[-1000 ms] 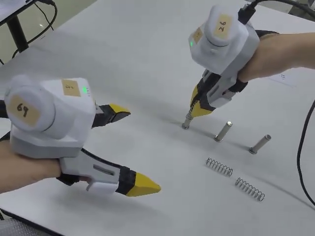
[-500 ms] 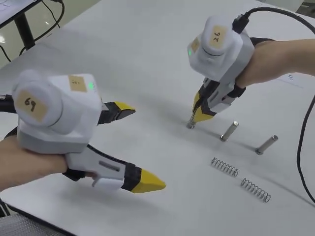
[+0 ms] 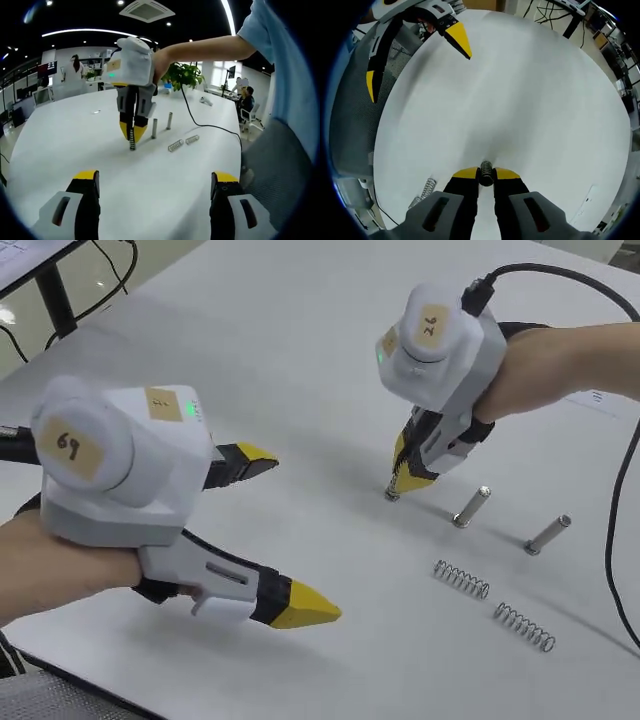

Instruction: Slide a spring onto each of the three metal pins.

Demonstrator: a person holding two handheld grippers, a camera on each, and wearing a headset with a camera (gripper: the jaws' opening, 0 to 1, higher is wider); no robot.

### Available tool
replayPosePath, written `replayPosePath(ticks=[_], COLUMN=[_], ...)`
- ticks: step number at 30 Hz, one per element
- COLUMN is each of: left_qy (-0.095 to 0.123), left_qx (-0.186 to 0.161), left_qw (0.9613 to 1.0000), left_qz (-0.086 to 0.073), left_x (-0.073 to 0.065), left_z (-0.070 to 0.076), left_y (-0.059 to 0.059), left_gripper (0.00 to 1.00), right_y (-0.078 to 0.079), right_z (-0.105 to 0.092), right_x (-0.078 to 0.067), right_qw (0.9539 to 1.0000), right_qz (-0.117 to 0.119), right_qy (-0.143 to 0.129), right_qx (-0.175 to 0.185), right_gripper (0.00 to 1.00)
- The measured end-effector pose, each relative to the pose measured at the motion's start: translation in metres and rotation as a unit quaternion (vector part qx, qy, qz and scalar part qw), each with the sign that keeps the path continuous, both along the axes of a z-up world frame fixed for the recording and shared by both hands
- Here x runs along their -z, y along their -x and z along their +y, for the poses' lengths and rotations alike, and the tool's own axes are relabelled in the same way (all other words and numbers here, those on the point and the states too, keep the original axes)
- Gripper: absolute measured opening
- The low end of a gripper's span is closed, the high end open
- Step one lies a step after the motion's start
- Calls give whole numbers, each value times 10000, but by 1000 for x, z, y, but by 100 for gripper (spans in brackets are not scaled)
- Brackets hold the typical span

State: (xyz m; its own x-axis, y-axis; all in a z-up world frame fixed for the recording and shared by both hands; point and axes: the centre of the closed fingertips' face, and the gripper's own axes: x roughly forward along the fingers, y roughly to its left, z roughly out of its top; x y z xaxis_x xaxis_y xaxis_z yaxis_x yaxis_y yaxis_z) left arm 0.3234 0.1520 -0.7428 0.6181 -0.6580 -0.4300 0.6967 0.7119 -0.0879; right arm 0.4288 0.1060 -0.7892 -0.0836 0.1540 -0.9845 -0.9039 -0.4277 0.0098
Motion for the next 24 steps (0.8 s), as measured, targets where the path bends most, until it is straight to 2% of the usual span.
replayPosePath(ticks=[13,18,24], left_qy=[-2,5,-7], left_qx=[18,28,28], left_qw=[10000,10000,10000], left_qz=[-22,15,15], left_x=[-1,0,0], left_z=[0,0,0], left_y=[0,1,1], left_gripper=[89,89,89], right_y=[-2,-3,-2], right_z=[2,3,3], right_x=[4,6,5], right_qw=[10000,9999,9999], right_qz=[5,0,47], right_qy=[64,88,23], right_qx=[46,55,121], right_gripper=[9,9,19])
